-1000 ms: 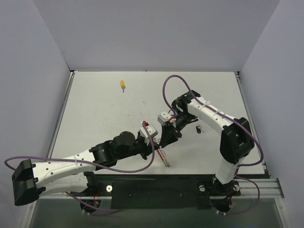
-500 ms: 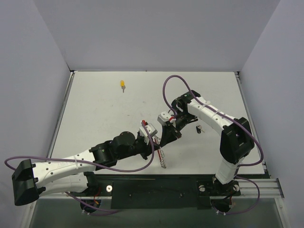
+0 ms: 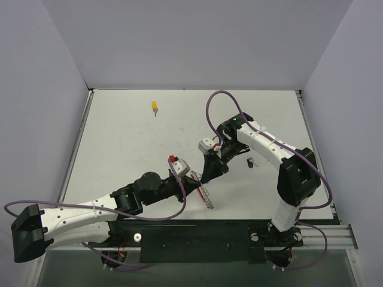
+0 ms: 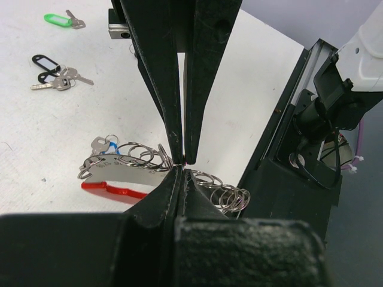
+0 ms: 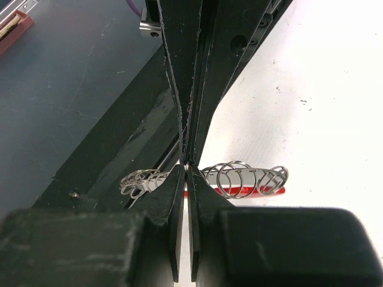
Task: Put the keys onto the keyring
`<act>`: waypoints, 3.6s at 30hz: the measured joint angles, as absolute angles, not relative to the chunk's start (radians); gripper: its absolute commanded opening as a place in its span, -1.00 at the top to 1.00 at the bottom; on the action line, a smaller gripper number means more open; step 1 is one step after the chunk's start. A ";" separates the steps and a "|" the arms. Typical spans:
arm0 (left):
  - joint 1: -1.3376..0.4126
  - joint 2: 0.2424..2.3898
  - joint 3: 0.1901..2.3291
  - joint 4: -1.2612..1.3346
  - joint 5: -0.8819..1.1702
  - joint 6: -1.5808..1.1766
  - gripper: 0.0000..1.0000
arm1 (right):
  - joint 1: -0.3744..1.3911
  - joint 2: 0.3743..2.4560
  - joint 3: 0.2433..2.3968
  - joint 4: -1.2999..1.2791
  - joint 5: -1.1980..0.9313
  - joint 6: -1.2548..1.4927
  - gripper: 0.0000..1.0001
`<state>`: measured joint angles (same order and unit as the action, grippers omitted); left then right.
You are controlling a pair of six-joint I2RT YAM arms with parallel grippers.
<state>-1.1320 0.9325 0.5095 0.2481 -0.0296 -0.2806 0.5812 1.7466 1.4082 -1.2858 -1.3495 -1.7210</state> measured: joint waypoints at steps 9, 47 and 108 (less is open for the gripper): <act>-1.132 0.916 0.458 0.336 -0.033 -0.282 0.88 | 0.581 1.747 1.408 -1.285 -1.360 -1.709 1.00; -1.130 0.817 0.180 0.672 -0.045 -0.193 0.09 | 0.582 1.747 1.408 -1.293 -1.377 -1.698 1.00; -1.151 1.021 0.195 0.939 -0.039 -0.151 1.00 | 0.583 1.763 1.408 -1.294 -1.377 -1.698 1.00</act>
<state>-1.1515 1.0214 0.1951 0.9394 -0.0395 -0.1509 0.5831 1.7634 1.4082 -1.2938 -1.3766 -1.6978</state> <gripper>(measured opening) 0.105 0.005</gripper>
